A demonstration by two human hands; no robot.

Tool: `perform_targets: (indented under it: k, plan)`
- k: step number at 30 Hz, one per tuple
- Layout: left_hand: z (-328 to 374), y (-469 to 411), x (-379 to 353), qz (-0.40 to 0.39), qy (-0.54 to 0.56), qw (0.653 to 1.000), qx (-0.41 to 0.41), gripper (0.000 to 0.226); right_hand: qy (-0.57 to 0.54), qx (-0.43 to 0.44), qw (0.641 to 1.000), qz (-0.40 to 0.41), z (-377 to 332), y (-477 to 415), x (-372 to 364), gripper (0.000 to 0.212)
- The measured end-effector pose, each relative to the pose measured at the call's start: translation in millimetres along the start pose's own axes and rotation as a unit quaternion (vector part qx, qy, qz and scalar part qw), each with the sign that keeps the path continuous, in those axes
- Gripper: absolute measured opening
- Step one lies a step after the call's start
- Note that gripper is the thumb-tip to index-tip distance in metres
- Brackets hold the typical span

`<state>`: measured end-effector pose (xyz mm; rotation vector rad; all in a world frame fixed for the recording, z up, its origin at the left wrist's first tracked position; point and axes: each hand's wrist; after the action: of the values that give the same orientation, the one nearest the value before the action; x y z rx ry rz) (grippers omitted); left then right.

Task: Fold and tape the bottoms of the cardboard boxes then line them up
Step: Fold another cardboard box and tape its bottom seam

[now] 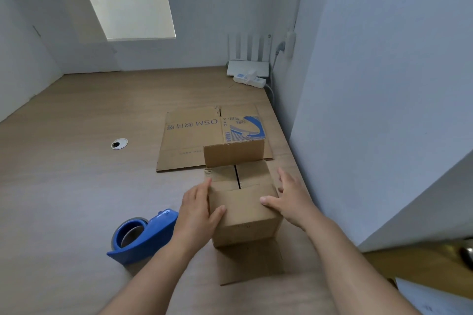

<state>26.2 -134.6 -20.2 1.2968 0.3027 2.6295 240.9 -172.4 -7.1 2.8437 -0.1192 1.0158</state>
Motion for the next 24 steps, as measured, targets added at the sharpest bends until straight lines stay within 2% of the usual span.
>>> perform_targets:
  k: [3,5,7,9,11,12,14,16,22,24]
  plan:
    - [-2.3,-1.9,-3.9,-0.015,0.032,0.999,0.034,0.086,0.06,0.041,0.997,0.001,-10.8,-11.1,5.9,0.108]
    - [-1.6,-4.0,-3.0,-0.022,0.034,0.999,0.033,0.091,0.075,0.098,0.992,0.021,-25.9,-24.0,9.3,0.103]
    - [1.2,-4.9,0.3,-0.014,0.023,0.999,0.024,0.096,0.078,0.124,0.988,0.036,-37.8,-39.2,12.5,0.09]
    - [3.3,-5.3,5.3,-0.007,0.006,1.0,0.018,0.101,0.109,0.136,0.984,0.036,-37.7,-48.2,14.6,0.064]
    - [3.4,-6.9,8.7,0.004,-0.034,0.999,0.001,0.1,0.171,0.147,0.974,-0.005,-27.5,-45.0,12.6,0.034]
    - [2.7,-7.9,8.6,0.007,-0.071,0.997,-0.016,0.095,0.176,0.152,0.972,-0.02,-19.0,-38.8,8.3,0.029]
    - [1.9,-9.8,5.6,-0.004,-0.152,0.986,-0.062,0.076,0.145,0.164,0.976,-0.012,-3.5,-25.0,-1.9,0.029]
    - [0.4,-10.3,1.4,-0.031,-0.18,0.98,-0.083,0.064,0.123,0.178,0.976,0.018,4.5,-17.0,-8.6,0.031]
    - [-12.3,-11.5,11.0,-0.031,-0.197,0.975,-0.099,0.061,0.01,0.127,0.989,0.081,12.9,-2.2,-22.1,0.038]
    - [-14.5,-7.8,14.0,-0.02,-0.201,0.975,-0.096,0.06,0.009,0.123,0.988,0.091,11.8,-0.1,-27.9,0.041]
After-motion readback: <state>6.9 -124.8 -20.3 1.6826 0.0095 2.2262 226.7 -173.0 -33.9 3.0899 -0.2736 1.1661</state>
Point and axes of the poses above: each hand's wrist, its own y-axis away from the middle knuckle, its own x-axis out of the back of the hand, z = x × y, and after that the axes turned 15 degrees about x, right-handed
